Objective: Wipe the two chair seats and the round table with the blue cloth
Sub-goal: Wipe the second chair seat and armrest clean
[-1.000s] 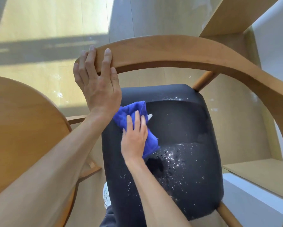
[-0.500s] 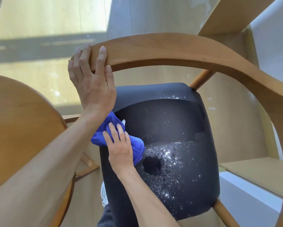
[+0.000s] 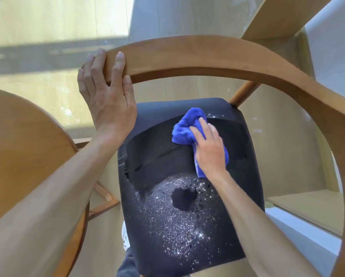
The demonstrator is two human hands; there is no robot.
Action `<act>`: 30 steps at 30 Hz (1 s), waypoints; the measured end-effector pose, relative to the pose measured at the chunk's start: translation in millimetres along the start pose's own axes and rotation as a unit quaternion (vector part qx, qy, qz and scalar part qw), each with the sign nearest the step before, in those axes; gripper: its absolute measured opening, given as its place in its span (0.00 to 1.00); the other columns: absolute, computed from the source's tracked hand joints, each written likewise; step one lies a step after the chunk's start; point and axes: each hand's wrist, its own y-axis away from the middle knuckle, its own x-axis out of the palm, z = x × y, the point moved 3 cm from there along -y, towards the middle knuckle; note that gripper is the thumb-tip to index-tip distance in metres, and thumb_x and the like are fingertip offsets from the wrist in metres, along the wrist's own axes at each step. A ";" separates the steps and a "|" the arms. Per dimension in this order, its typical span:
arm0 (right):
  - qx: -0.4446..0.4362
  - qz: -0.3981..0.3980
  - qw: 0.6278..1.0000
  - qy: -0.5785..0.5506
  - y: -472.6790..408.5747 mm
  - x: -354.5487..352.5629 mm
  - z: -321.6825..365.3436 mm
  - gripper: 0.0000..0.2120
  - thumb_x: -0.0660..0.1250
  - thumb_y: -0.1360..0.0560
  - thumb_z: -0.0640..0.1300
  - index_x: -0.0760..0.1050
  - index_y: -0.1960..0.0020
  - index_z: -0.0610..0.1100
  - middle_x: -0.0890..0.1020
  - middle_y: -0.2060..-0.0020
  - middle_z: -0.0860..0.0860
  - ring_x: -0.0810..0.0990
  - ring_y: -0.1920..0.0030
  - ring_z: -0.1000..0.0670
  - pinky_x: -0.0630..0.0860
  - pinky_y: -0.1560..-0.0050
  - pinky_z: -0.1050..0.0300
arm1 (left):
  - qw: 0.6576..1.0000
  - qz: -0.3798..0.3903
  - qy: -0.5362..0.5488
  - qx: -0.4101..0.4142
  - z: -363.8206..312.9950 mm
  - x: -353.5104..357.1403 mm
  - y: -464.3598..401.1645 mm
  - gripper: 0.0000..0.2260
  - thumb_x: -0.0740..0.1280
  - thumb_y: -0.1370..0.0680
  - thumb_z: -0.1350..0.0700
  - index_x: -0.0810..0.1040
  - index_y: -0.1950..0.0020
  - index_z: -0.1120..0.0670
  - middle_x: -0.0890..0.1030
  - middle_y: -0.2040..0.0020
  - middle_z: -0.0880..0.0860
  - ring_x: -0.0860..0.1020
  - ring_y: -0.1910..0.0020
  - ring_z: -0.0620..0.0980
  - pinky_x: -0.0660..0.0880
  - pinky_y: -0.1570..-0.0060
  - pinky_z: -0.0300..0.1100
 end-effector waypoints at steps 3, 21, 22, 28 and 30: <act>0.061 -0.018 0.998 0.008 -7.0 -15.6 -45.2 0.20 0.67 0.29 0.37 0.75 0.36 0.43 0.70 0.30 0.42 0.72 0.38 0.36 0.74 0.47 0.43 | 1.000 0.001 -0.003 0.000 -0.4 0.3 -0.3 0.19 0.53 0.17 0.52 0.68 0.27 0.51 0.65 0.26 0.57 0.60 0.25 0.59 0.43 0.27 0.43; 0.214 0.002 0.976 -0.037 -60.5 10.7 68.8 0.21 0.67 0.25 0.42 0.72 0.33 0.49 0.66 0.28 0.44 0.66 0.34 0.37 0.68 0.49 0.42 | 0.999 -0.007 0.046 0.016 9.4 3.7 -2.3 0.17 0.57 0.18 0.52 0.71 0.29 0.49 0.70 0.29 0.56 0.64 0.28 0.58 0.55 0.28 0.53; 0.183 0.007 0.982 -0.044 -57.7 15.6 87.0 0.21 0.69 0.28 0.40 0.74 0.35 0.49 0.69 0.30 0.43 0.69 0.36 0.36 0.70 0.52 0.42 | 0.999 -0.006 0.047 0.017 10.0 3.5 -2.5 0.17 0.57 0.18 0.52 0.72 0.29 0.49 0.70 0.29 0.56 0.64 0.28 0.58 0.55 0.28 0.53; 0.041 0.056 0.994 -0.081 -18.1 32.7 171.8 0.19 0.66 0.35 0.33 0.78 0.46 0.47 0.75 0.35 0.44 0.74 0.41 0.37 0.71 0.54 0.46 | 0.998 -0.003 0.059 0.022 11.3 2.8 -3.4 0.18 0.57 0.18 0.52 0.72 0.29 0.49 0.70 0.30 0.57 0.64 0.28 0.58 0.56 0.28 0.53; -0.014 0.082 0.993 -0.080 -0.4 36.8 188.8 0.18 0.56 0.34 0.34 0.77 0.50 0.46 0.76 0.38 0.45 0.73 0.41 0.38 0.72 0.52 0.46 | 0.998 -0.001 0.063 0.018 10.7 1.9 -3.8 0.18 0.57 0.18 0.52 0.72 0.29 0.49 0.70 0.30 0.57 0.64 0.28 0.58 0.56 0.28 0.53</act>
